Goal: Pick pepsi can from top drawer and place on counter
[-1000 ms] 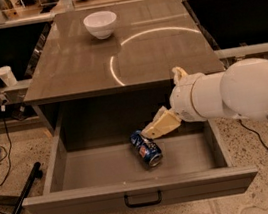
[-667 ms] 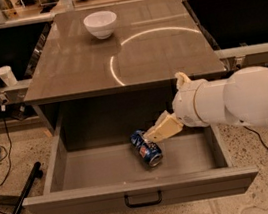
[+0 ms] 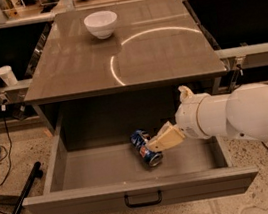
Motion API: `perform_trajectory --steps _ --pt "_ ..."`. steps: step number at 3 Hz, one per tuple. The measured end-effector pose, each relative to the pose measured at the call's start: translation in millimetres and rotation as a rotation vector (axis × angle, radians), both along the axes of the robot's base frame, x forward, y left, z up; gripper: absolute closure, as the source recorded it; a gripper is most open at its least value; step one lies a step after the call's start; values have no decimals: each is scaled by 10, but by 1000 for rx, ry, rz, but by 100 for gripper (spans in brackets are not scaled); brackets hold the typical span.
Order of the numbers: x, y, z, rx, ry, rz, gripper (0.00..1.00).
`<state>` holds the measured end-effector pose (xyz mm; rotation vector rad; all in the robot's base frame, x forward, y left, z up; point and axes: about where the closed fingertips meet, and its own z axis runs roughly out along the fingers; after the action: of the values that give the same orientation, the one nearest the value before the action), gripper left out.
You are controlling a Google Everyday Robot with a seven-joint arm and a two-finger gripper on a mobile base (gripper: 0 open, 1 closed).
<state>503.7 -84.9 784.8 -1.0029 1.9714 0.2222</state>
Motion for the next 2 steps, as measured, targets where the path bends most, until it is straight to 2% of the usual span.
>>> perform_trajectory --steps 1,2 --pt "0 0 0 0 0 0 0" --pt "-13 30 -16 -59 3 -2 0"
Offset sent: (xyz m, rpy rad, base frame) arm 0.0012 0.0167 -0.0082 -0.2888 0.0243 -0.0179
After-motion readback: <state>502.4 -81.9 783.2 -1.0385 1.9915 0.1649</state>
